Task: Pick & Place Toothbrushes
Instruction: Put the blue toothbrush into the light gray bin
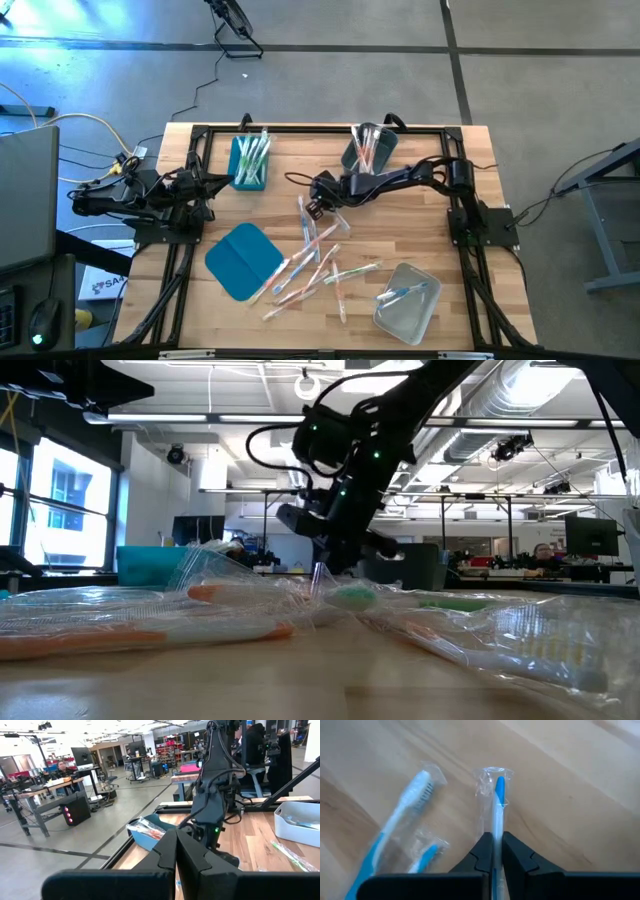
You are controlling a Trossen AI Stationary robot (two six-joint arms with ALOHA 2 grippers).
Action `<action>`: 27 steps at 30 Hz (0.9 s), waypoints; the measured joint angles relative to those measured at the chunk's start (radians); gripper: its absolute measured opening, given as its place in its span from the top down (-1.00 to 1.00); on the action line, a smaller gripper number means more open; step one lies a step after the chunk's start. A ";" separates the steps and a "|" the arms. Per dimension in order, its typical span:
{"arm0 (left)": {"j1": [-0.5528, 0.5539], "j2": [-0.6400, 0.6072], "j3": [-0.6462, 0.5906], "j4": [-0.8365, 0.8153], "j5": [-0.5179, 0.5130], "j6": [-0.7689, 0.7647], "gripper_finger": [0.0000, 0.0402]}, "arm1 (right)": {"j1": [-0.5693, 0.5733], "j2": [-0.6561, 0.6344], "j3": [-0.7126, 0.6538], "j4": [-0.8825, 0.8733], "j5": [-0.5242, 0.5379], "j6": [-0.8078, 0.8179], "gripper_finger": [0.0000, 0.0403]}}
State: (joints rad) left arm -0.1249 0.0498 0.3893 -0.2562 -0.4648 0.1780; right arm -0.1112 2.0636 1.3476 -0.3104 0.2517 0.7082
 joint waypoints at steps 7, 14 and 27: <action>0.000 0.000 0.000 0.000 0.000 0.000 1.00 | 0.000 -0.084 0.000 0.009 0.018 -0.061 0.93; 0.000 0.000 0.000 0.000 0.000 0.000 1.00 | 0.000 -0.184 0.000 0.006 0.037 -0.139 0.93; 0.000 0.000 0.000 -0.001 0.000 0.000 1.00 | 0.000 -0.328 0.001 -0.037 0.033 -0.220 0.92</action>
State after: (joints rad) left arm -0.1246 0.0502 0.3893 -0.2567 -0.4648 0.1780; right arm -0.1112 1.7359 1.3487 -0.3471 0.2848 0.4885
